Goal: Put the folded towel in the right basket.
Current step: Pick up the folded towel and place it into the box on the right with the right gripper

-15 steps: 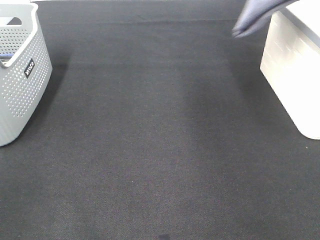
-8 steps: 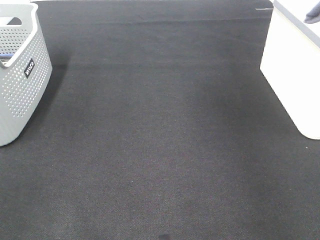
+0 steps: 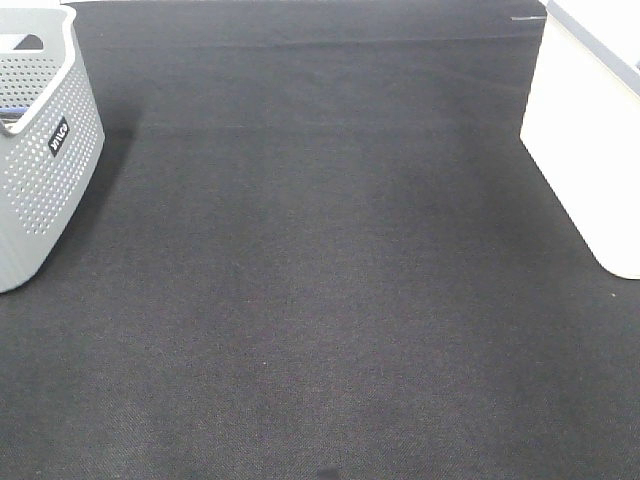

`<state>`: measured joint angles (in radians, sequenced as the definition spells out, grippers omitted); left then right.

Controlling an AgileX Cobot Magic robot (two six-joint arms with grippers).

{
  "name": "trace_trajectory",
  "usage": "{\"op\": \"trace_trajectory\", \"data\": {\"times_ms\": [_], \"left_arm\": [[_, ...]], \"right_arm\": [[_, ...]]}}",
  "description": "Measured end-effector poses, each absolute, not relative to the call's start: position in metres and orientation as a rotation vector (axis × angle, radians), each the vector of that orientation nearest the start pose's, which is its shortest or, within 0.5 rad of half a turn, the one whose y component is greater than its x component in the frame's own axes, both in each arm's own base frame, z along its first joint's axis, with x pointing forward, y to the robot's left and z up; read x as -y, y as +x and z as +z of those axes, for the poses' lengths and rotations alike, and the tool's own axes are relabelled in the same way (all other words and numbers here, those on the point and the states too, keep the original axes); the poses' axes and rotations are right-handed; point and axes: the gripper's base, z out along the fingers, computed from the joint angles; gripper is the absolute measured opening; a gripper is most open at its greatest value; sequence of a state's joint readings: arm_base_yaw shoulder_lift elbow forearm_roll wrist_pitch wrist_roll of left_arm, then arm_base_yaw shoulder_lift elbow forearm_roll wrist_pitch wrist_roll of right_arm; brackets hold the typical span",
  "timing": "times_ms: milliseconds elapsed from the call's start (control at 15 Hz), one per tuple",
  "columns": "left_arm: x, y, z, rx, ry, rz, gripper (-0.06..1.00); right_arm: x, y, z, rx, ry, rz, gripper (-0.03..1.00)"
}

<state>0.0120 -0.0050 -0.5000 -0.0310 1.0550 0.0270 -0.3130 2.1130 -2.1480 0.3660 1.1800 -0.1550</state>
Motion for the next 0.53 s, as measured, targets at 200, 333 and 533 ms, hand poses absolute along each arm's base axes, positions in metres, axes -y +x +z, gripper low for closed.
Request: {"op": "trace_trajectory", "data": {"times_ms": [200,333,533], "left_arm": [[0.003,-0.005,0.278,-2.033,0.017,-0.013,0.97],[0.003,-0.005,0.278,-2.033,0.017,-0.013,0.97],[0.003,-0.005,0.278,-2.033,0.017,-0.013,0.97]], "right_arm": [[0.127,0.46,0.299,-2.592,0.31,0.336,0.45],[0.126,0.46,0.3,-2.585,0.313,0.357,0.57],[0.108,0.462,0.311,-2.558,0.274,0.416,0.69]]}}
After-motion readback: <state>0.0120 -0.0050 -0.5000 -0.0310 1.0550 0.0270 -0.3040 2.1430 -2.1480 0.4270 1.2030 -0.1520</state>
